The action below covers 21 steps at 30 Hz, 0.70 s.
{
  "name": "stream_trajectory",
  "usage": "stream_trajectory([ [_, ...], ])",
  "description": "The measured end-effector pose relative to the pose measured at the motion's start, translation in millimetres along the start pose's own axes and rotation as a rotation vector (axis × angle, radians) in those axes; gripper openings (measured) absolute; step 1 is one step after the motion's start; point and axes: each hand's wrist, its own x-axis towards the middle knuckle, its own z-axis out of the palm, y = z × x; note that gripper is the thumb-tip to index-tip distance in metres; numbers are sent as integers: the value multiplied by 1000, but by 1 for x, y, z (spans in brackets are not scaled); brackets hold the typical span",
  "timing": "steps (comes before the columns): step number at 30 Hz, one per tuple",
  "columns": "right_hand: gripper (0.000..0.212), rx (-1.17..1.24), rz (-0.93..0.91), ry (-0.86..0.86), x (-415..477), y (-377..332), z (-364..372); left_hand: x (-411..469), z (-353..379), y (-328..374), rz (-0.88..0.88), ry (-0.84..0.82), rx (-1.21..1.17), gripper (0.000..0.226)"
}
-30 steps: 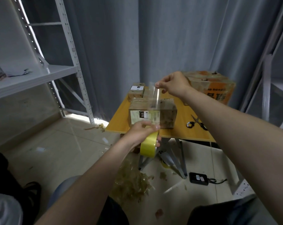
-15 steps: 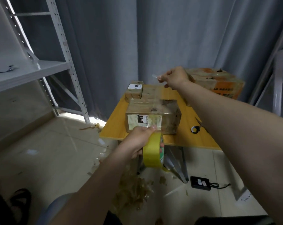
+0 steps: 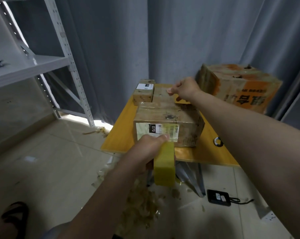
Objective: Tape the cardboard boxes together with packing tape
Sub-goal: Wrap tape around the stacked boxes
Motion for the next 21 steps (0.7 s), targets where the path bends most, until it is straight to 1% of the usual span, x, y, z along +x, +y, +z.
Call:
stream_trajectory([
  [2, 23, 23, -9, -3, 0, 0, 0, -1, -1, 2, 15, -3, -6, 31],
  [5, 21, 125, -39, 32, -3, -4, -6, -8, -4, 6, 58, 22, 8, 32],
  [8, 23, 230, -70, 97, -8, -8, -10, -16, -4, 10, 122, 70, 34, 43],
  [11, 25, 294, -86, 138, -13, -9, -11, -23, -2, 13, 141, 74, 40, 33],
  [14, 25, 298, -81, 158, -18, -8, -8, -26, -1, 12, 188, 120, 74, 45],
  [15, 24, 309, -74, 169, -19, -8, -6, -27, -1, 10, 200, 128, 72, 41],
  [17, 24, 360, -59, 188, -22, -9, -2, -30, 0, 9, 188, 111, 26, 20],
  [18, 23, 385, -57, 190, -24, -9, 0, -32, 0, 10, 169, 99, -3, 14],
  [19, 23, 402, -58, 189, -26, -10, 2, -34, 1, 10, 155, 93, -20, 16],
  [21, 22, 437, -57, 189, -30, -11, 3, -34, 2, 9, 141, 95, -20, 37],
])
